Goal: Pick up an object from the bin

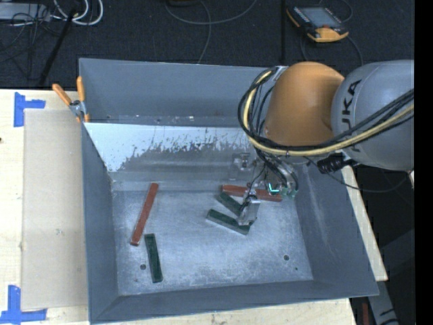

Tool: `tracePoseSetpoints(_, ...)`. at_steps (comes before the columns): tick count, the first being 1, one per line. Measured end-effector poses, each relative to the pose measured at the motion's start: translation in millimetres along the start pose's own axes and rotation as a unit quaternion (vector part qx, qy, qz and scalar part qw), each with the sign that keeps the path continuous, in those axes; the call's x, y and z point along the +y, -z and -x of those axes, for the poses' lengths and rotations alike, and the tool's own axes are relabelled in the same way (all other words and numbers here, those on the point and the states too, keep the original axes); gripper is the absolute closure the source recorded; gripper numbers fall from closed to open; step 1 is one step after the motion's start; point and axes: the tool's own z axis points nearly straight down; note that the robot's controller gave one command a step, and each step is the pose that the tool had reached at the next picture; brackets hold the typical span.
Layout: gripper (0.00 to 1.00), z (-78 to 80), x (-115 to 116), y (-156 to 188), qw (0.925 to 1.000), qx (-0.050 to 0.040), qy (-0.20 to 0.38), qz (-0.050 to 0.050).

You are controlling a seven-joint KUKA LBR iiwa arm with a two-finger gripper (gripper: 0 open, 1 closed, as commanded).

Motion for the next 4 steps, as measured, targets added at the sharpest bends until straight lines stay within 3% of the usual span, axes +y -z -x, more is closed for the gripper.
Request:
tracePoseSetpoints(1,0.00,-12.9,-24.4,-108.1,1.0000,-0.0023,0.002,0.000)
tracePoseSetpoints(2,1.00,-9.0,-23.7,-101.9,1.0000,-0.0087,0.001,0.000)
tracePoseSetpoints(3,0.00,-11.1,-23.9,-104.3,1.0000,-0.0051,0.001,0.000)
tracePoseSetpoints(4,1.00,-11.0,-23.9,-104.4,1.0000,-0.0057,0.001,0.000)
